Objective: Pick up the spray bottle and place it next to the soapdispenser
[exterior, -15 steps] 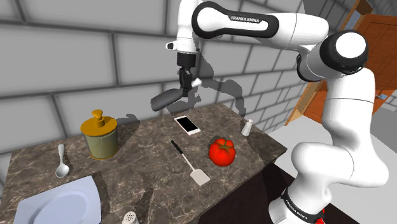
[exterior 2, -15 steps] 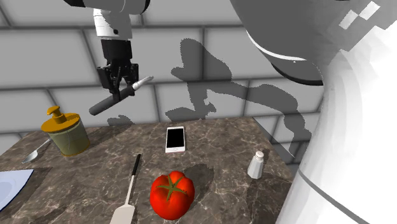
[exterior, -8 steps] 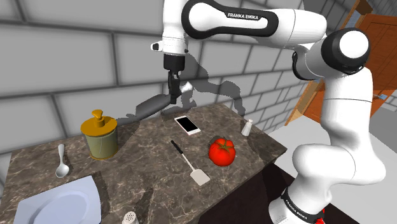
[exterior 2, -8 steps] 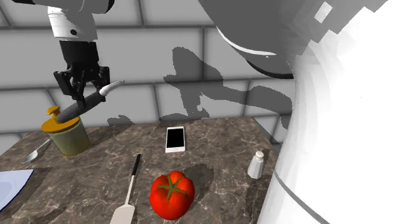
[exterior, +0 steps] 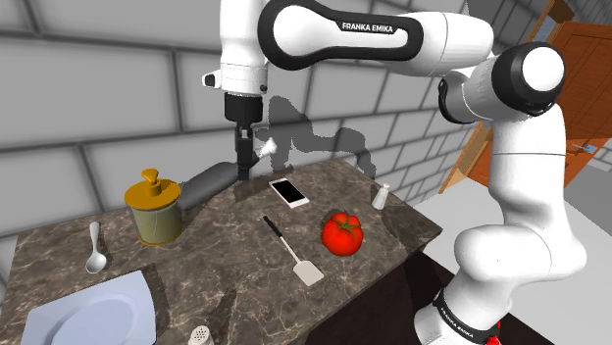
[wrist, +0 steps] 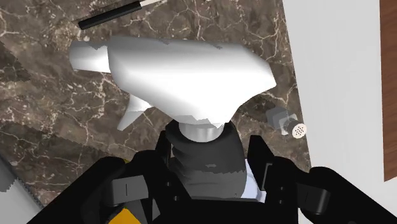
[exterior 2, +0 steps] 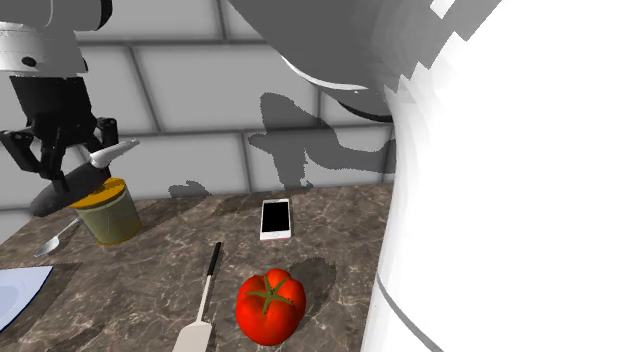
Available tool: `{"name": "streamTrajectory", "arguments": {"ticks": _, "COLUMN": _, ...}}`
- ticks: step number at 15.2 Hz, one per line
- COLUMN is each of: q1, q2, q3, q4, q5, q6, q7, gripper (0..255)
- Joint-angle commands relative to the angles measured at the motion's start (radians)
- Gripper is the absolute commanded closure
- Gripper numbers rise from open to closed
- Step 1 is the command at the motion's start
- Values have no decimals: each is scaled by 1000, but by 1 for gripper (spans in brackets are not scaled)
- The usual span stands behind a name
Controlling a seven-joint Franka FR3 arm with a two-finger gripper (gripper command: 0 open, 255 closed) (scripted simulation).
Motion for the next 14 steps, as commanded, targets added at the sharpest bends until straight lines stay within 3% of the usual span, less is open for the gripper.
{"name": "streamTrajectory", "arguments": {"ticks": 1, "q1": -1, "q2": -4, "q3": -3, "q4": -24, "q5": -4, "q6": 24, "q7": 6, "gripper": 255}}
{"name": "streamTrajectory", "arguments": {"ticks": 14, "q1": 5, "q2": -49, "q3": -57, "q4": -154, "q5": -58, "q6": 172, "q7": 24, "gripper": 255}}
